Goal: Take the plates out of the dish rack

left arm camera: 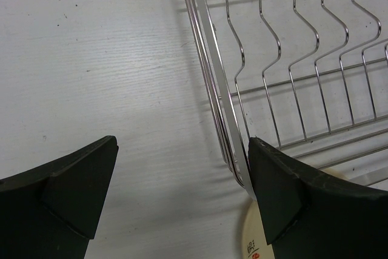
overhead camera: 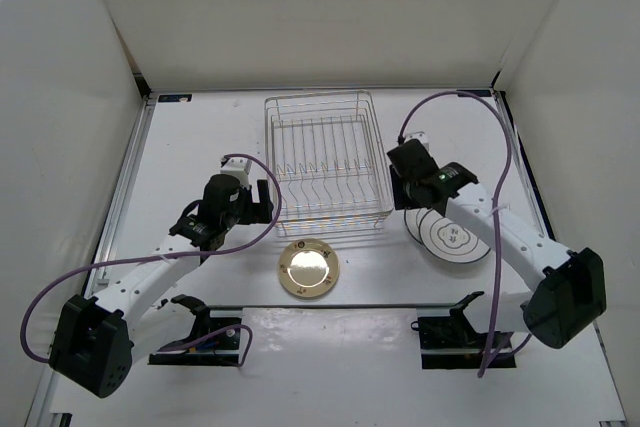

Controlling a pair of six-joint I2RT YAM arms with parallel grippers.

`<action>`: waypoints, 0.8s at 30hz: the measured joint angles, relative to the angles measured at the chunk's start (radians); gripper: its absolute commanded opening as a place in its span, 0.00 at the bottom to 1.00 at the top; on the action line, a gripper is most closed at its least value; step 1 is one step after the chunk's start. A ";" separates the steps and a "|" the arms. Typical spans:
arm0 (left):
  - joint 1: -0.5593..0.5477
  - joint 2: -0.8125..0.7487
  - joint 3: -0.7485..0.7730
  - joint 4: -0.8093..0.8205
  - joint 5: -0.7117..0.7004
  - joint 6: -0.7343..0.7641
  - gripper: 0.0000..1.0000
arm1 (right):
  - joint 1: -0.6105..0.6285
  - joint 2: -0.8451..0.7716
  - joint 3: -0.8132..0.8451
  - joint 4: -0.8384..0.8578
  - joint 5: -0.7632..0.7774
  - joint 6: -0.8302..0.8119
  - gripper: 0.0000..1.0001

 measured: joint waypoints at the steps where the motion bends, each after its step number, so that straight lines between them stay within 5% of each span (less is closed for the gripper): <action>1: 0.000 0.000 0.000 0.000 0.000 0.000 0.99 | 0.000 -0.005 0.025 -0.003 0.005 0.000 0.59; 8: 0.005 0.000 0.000 -0.001 0.003 0.000 0.99 | -0.043 -0.142 0.037 -0.066 0.111 0.043 0.64; 16: 0.006 0.000 0.000 -0.002 0.004 -0.001 0.99 | -0.262 -0.176 -0.136 -0.128 0.169 0.166 0.75; 24: 0.013 0.000 0.000 -0.003 0.011 -0.005 0.99 | -0.454 -0.218 -0.236 -0.135 0.154 0.283 0.56</action>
